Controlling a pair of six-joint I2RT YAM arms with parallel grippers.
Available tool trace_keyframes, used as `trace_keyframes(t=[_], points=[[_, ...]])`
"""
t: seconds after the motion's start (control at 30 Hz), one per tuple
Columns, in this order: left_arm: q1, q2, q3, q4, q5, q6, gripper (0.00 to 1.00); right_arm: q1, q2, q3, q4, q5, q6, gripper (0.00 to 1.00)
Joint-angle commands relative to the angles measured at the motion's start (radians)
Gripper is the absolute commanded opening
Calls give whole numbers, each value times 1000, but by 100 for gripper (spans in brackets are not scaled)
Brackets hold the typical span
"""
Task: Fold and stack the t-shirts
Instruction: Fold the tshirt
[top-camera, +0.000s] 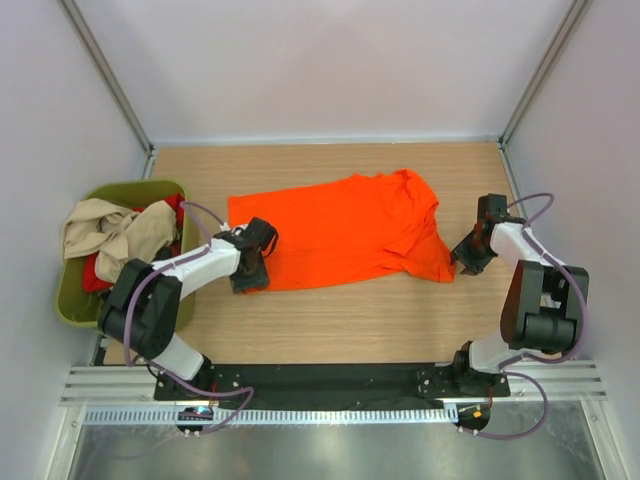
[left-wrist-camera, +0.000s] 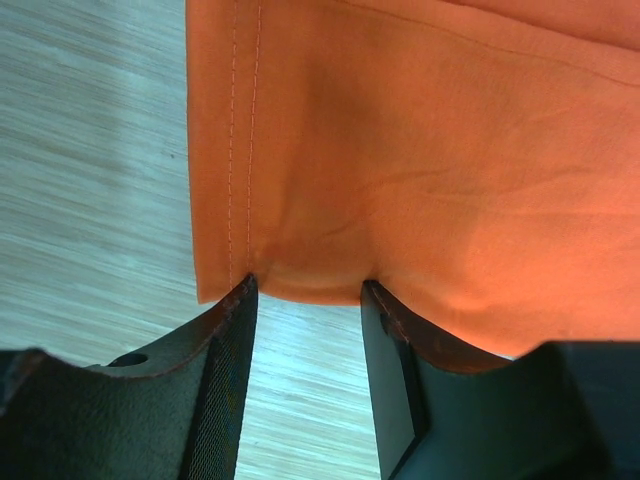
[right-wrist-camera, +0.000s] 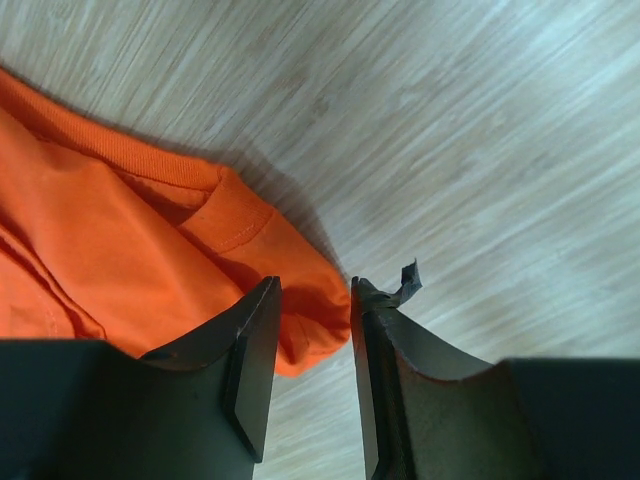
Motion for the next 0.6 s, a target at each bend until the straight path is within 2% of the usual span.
trace_keyframes(t=[0.0, 0.1, 0.23, 0.3, 0.33, 0.37, 0.57], points=[[1, 47, -16, 37, -97, -27, 47, -11, 30, -37, 111, -37, -30, 41], [1, 61, -6, 17, -124, -27, 40, -20, 64, -52, 144, -35, -34, 40], [4, 77, 8, -9, -148, -31, 13, -23, 92, -58, 170, -35, -39, 31], [3, 79, 8, -17, -166, -32, 6, -23, 95, -38, 144, -6, -47, 16], [8, 77, 10, -22, -183, -31, 1, -25, 93, -26, 125, 40, -50, 5], [9, 77, 11, -26, -190, -31, 0, -25, 87, -15, 84, 63, -53, 1], [18, 76, 2, -39, -196, -35, 0, -26, 38, 54, -60, 176, -62, 1]])
